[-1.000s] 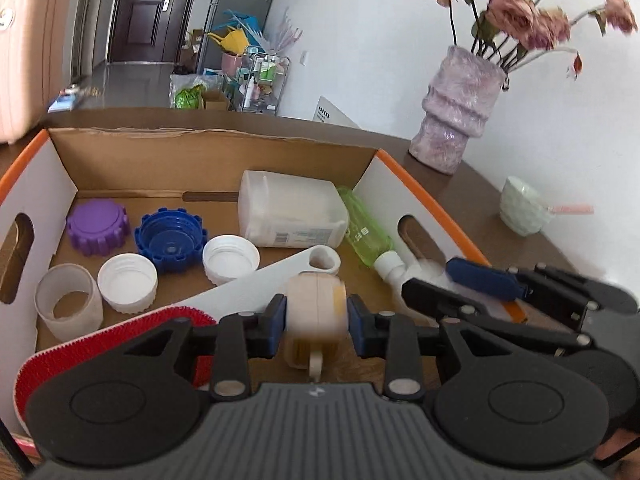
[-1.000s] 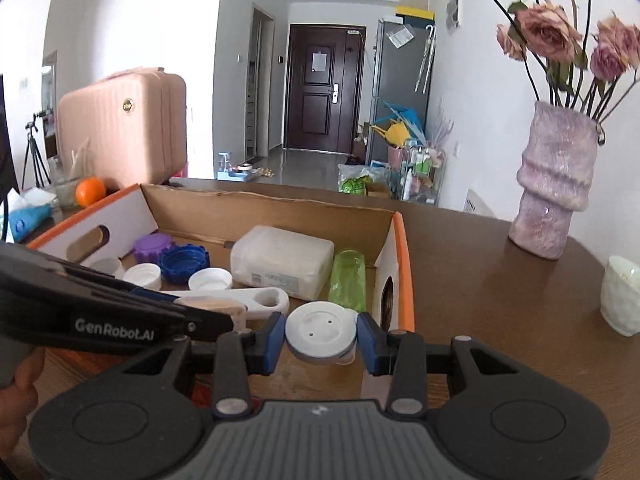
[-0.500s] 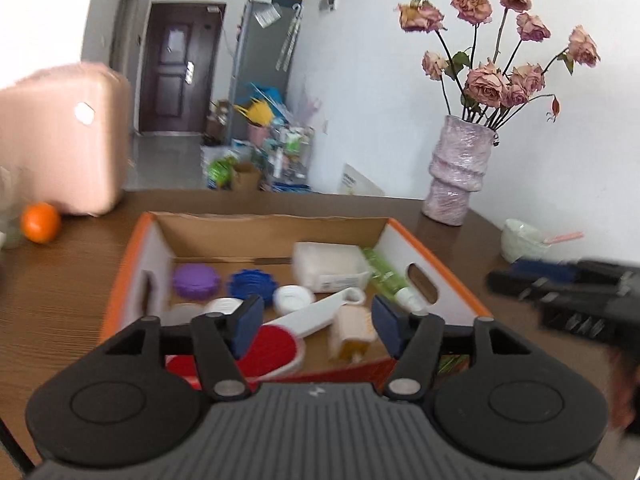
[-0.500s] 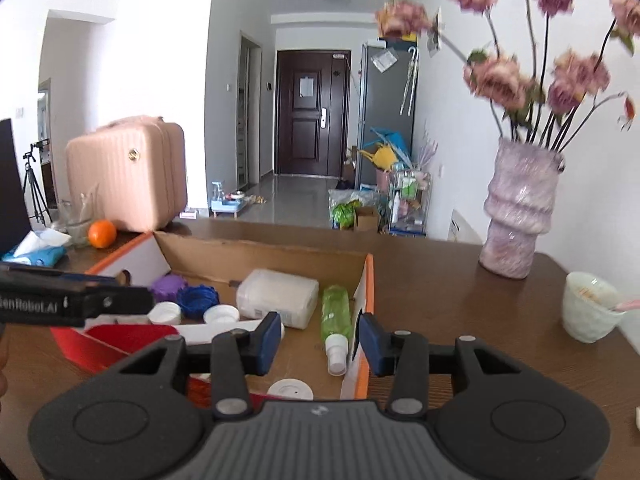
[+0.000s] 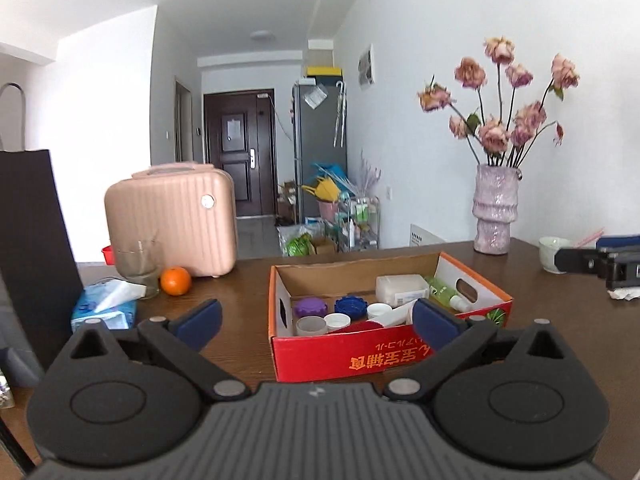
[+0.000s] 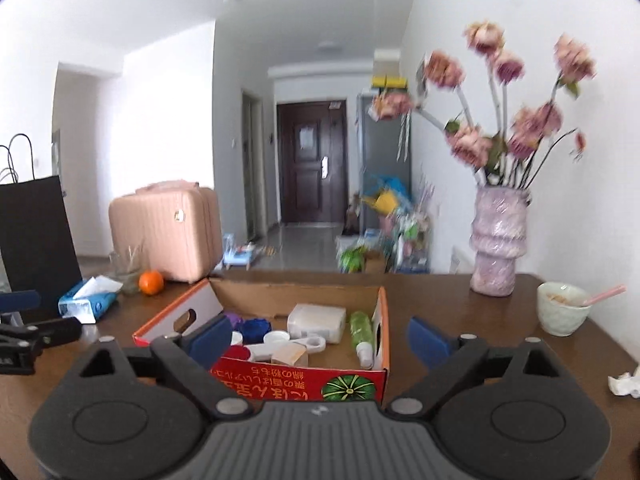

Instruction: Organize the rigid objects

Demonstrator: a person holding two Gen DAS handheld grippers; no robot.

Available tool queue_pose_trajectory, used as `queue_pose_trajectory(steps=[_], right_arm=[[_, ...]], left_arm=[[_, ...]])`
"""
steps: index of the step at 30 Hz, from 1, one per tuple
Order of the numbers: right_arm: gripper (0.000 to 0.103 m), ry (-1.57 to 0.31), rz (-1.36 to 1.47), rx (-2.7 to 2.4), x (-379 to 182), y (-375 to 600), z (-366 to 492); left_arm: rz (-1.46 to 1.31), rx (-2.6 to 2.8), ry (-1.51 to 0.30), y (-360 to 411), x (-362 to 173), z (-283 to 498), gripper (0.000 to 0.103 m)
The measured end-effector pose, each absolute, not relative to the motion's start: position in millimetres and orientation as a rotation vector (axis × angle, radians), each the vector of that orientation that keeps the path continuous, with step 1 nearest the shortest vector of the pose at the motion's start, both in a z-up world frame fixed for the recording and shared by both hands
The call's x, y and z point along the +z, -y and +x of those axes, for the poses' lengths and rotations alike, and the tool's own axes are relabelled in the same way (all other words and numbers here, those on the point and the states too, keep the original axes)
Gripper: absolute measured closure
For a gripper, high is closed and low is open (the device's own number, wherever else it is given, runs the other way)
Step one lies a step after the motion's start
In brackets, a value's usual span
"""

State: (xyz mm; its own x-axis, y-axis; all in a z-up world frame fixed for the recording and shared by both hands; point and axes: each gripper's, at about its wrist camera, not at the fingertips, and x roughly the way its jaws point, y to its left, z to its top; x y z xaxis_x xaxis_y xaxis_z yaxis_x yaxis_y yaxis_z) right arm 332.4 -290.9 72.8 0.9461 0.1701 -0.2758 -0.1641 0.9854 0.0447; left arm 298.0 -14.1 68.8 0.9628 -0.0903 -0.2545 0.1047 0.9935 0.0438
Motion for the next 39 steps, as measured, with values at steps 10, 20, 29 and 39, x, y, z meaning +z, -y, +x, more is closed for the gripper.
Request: queue_pose_trajectory(steps=[10,20,29,39], right_arm=[[0.004,-0.255,0.045,0.181,78.1,286.9,265.0],[0.003,-0.239,0.025,0.185,71.8,278.0,199.5],[0.001,-0.225,-0.014,0.196,59.1,281.8,111.9],[0.0,-0.291,0.017,0.25,38.7,265.4,11.8]], left_arm=[[0.037,-0.082,-0.178,5.7,82.8,229.6,0.0],[0.026,-0.102,-0.155,4.1,71.8,166.9,0.0],[0.04,-0.092,-0.163,-3.8,56.2,71.9,0.0],[-0.06,-0.109,-0.242,-12.2,37.7,11.8,0.0]])
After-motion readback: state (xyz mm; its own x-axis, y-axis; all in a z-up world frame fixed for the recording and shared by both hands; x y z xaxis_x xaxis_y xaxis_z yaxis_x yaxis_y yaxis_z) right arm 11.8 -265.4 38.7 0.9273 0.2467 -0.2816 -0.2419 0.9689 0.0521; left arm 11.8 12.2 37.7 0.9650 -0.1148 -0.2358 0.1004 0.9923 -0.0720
